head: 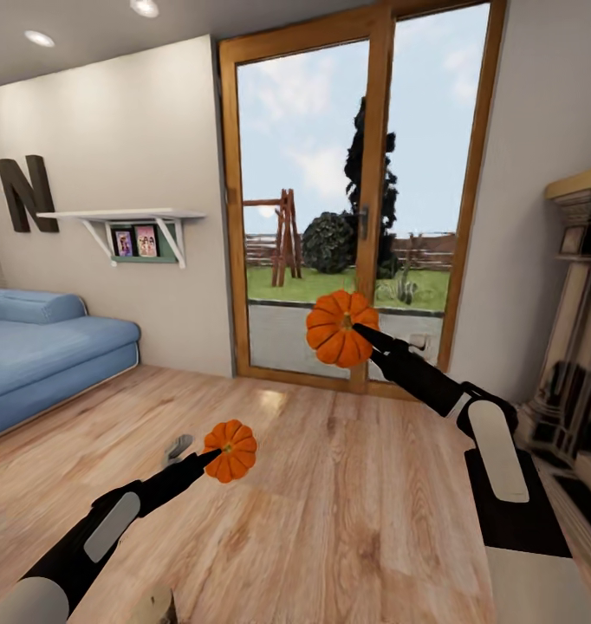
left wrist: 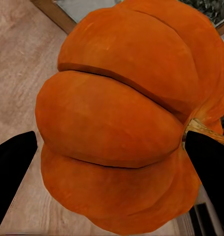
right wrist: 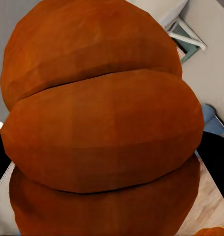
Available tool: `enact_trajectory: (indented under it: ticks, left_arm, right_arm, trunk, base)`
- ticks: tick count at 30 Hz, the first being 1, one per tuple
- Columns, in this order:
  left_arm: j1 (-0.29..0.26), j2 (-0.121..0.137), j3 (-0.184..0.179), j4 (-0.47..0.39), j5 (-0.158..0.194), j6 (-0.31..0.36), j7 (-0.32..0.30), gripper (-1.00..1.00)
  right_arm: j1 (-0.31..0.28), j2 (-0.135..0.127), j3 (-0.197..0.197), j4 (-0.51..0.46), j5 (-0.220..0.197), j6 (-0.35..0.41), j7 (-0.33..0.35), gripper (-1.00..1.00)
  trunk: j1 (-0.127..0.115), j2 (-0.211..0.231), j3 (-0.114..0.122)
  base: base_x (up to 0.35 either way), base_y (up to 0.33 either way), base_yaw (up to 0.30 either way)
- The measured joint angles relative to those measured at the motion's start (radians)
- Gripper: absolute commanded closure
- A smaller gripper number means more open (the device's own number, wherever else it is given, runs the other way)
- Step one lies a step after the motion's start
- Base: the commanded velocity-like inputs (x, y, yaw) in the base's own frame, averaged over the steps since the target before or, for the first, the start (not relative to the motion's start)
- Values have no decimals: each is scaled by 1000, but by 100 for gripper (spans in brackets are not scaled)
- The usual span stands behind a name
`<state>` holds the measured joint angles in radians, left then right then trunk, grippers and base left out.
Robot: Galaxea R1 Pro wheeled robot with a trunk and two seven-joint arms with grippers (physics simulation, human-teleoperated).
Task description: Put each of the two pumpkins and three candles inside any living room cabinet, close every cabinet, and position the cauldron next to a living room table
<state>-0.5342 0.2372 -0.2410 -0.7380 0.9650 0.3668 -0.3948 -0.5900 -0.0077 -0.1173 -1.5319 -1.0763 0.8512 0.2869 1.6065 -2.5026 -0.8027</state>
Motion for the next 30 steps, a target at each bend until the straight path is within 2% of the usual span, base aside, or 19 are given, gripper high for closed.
enact_trajectory:
  ticks: [5, 12, 18, 30]
  left_arm:
    - [0, 0, 0, -2, -1, -1, 1, 100]
    - [0, -3, -2, -4, -2, -1, 4, 100]
    - [0, -7, -1, -4, 0, -4, 6, 100]
    - [0, -9, -3, -5, -1, -7, 7, 100]
  right_arm:
    - [0, 0, 1, 0, 4, -1, 0, 100]
    - [0, 0, 1, 1, 4, -1, -1, 100]
    - [0, 0, 1, 1, 0, 0, -3, 100]
    - [0, 0, -3, 4, -5, 0, -5, 100]
  trunk:
    - [0, 0, 2]
    - [-3, 2, 29]
    - [-6, 3, 52]
    - [-51, 85, 88]
  base:
    - [-22, 0, 284]
    - [-1, 0, 281]
    - [0, 0, 65]
    - [0, 0, 2]
